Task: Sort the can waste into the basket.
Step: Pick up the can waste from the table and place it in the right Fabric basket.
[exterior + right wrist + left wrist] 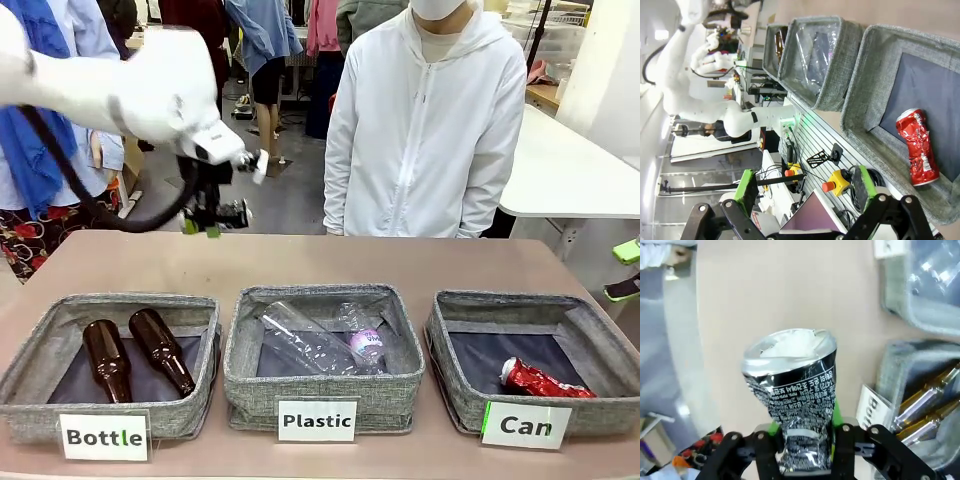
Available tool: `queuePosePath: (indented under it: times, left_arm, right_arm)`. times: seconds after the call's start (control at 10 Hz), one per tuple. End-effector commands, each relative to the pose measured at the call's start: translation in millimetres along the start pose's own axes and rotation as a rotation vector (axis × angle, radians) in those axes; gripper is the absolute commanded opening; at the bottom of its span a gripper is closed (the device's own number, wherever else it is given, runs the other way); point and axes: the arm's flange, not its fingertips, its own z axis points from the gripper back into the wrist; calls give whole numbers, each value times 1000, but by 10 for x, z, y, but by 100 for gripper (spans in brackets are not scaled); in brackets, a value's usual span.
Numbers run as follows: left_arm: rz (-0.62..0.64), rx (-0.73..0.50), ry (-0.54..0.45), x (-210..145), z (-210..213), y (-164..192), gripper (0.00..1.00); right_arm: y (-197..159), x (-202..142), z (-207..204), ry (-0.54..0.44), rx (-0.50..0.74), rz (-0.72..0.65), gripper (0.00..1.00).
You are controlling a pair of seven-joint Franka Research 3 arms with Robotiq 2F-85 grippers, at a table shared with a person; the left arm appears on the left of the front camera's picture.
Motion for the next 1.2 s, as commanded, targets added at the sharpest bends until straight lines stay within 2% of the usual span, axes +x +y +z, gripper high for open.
queuePosePath:
  times: [0.0, 0.2, 0.4, 0.5, 0.6, 0.9, 1.0, 1.1]
  left_arm:
    - [-84, -48, -94, -405, 361, -804, 0]
    - [-123, -127, -206, -715, 409, -1440, 0]
    - [-104, -49, -263, -809, 314, -1807, 0]
    - [-76, -26, -293, -856, 321, -1751, 0]
    - [-102, -97, -235, -755, 381, -1679, 0]
    - [-102, -97, -235, -755, 381, -1679, 0]
    - [-105, -83, -251, -772, 334, -1756, 37]
    - [-45, -25, -280, -105, 321, -1780, 37]
  right_arm:
    - [-4, -16, -6, -7, -6, 17, 100]
    - [-4, -16, -6, -7, -6, 17, 100]
    - [-4, -16, -6, -7, -6, 17, 100]
    - [-4, -16, -6, -7, -6, 17, 100]
    - [-4, -16, -6, -7, -6, 17, 100]
    - [-4, -16, -6, -7, -6, 17, 100]
    - [0, 0, 1, 0, 0, 0, 100]
    - [211, -149, 224, 10, -85, 7, 100]
